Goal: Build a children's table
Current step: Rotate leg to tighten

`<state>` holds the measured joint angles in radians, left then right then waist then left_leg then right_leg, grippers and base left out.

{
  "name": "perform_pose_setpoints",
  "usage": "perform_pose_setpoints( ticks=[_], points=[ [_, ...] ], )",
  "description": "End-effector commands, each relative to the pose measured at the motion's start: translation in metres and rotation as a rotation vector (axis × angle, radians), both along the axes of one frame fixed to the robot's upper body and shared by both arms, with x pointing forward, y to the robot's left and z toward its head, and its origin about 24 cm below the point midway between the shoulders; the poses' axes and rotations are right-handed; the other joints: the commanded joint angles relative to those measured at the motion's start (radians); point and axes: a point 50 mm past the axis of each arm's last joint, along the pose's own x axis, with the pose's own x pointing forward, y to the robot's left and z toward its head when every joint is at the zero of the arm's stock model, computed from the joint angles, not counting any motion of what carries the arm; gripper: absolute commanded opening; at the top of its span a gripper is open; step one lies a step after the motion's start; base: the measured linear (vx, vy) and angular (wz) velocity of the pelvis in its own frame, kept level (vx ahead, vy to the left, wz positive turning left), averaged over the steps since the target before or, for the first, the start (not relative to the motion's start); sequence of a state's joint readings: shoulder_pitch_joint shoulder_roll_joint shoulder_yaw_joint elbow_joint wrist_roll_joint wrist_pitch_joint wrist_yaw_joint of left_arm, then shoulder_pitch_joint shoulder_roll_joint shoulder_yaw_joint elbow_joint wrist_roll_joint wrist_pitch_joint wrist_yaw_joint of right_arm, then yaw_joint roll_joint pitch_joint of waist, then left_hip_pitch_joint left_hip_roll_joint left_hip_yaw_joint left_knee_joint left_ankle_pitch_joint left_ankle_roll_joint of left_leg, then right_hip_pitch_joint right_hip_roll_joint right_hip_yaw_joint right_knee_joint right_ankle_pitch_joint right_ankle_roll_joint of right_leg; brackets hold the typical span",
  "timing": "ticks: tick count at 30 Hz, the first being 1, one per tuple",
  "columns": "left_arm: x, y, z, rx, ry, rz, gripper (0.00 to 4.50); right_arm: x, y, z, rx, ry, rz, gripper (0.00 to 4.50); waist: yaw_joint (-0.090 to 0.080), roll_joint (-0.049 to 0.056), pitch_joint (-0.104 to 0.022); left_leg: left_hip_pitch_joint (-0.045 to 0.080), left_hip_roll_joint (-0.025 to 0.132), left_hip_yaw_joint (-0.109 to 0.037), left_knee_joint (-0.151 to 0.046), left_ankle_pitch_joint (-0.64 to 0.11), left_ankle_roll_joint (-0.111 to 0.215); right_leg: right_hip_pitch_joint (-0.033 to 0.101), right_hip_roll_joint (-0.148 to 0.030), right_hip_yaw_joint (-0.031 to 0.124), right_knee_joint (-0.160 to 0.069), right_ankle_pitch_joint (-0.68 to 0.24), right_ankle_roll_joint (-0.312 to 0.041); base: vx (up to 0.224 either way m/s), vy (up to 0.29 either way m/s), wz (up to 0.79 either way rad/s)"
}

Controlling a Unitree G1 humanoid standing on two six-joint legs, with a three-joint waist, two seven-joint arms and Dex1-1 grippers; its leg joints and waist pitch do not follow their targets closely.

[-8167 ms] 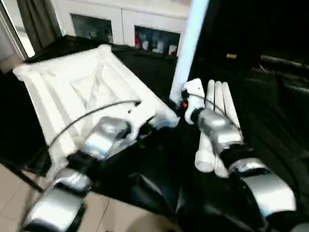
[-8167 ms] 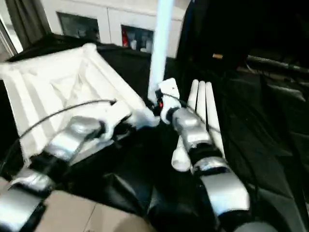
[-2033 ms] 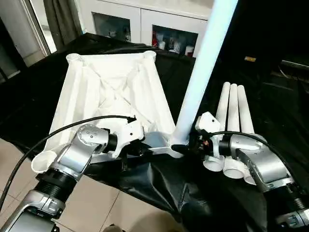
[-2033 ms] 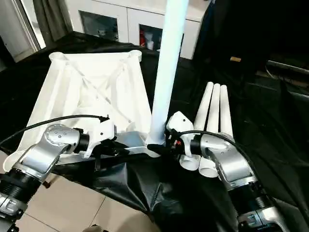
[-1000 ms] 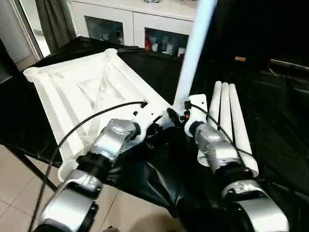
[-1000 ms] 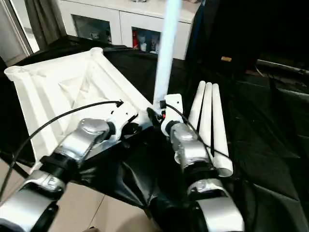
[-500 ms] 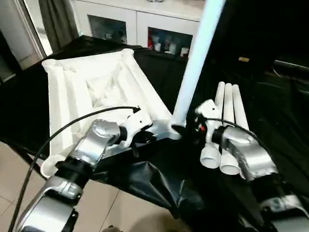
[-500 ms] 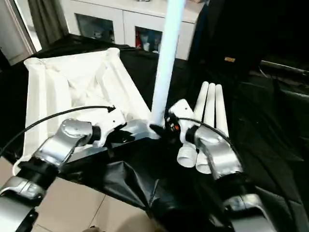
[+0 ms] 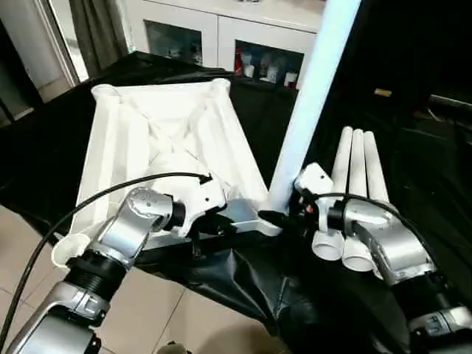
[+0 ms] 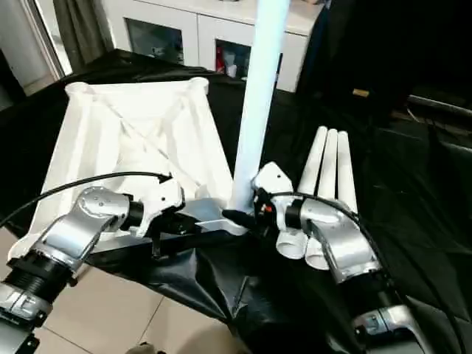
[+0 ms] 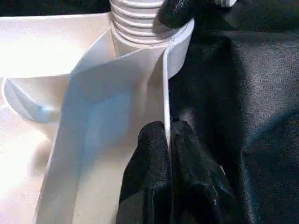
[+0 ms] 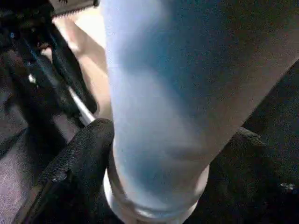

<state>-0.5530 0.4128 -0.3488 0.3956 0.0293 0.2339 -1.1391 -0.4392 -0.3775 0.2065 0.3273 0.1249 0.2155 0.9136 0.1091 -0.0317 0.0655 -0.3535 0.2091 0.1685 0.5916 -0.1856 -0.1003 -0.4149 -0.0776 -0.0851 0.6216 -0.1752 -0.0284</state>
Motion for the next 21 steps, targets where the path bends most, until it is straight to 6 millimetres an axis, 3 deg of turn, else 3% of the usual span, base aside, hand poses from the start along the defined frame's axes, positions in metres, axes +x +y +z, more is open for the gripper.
perform_pose_setpoints(
  ticks=[1, 7, 9, 13, 17, 21],
  points=[
    [-0.003, -0.009, 0.007, -0.024, -0.015, -0.074, 0.00, -0.001, -0.006, -0.001, -0.038, 0.007, 0.000, 3.55, -0.002, 0.000, -0.074, -0.003, 0.016, 0.003, -0.065, -0.157, 0.039, 0.067, -0.061, 0.054, -0.076, -0.212, -0.171, 0.000, 0.000, 0.00],
    [-0.003, -0.008, 0.007, -0.021, -0.018, -0.072, 0.00, -0.001, -0.006, 0.000, -0.033, 0.010, -0.001, 3.29, -0.001, 0.001, -0.075, -0.003, 0.017, 0.002, -0.065, -0.150, 0.039, 0.067, -0.060, 0.053, -0.073, -0.203, -0.170, 0.000, 0.000, 0.00],
    [-0.003, -0.008, 0.007, -0.021, -0.018, -0.071, 0.00, -0.001, -0.006, -0.001, -0.034, 0.013, -0.001, 2.96, -0.001, 0.001, -0.076, -0.003, 0.017, 0.002, -0.065, -0.149, 0.039, 0.067, -0.061, 0.053, -0.074, -0.199, -0.171, 0.000, 0.000, 0.00],
    [-0.003, -0.007, 0.007, -0.022, -0.016, -0.070, 0.00, -0.001, -0.006, -0.002, -0.031, 0.019, -0.002, 2.75, 0.000, 0.001, -0.076, -0.003, 0.017, 0.002, -0.064, -0.151, 0.038, 0.067, -0.061, 0.053, -0.074, -0.206, -0.171, 0.000, 0.000, 0.00],
    [-0.003, -0.007, 0.006, -0.024, -0.014, -0.067, 0.00, -0.001, -0.006, -0.004, -0.018, 0.028, -0.009, 2.72, 0.000, 0.001, -0.076, -0.003, 0.017, 0.002, -0.064, -0.148, 0.039, 0.067, -0.061, 0.053, -0.074, -0.206, -0.169, 0.000, 0.000, 0.00],
    [0.001, -0.008, 0.003, -0.028, -0.001, 0.003, 0.00, 0.005, -0.006, -0.011, 0.044, 0.044, -0.152, 2.69, -0.002, 0.001, -0.075, -0.003, 0.016, 0.002, -0.065, -0.152, 0.036, 0.067, -0.062, 0.052, -0.076, -0.218, -0.168, 0.000, 0.000, 0.00]
  ],
)
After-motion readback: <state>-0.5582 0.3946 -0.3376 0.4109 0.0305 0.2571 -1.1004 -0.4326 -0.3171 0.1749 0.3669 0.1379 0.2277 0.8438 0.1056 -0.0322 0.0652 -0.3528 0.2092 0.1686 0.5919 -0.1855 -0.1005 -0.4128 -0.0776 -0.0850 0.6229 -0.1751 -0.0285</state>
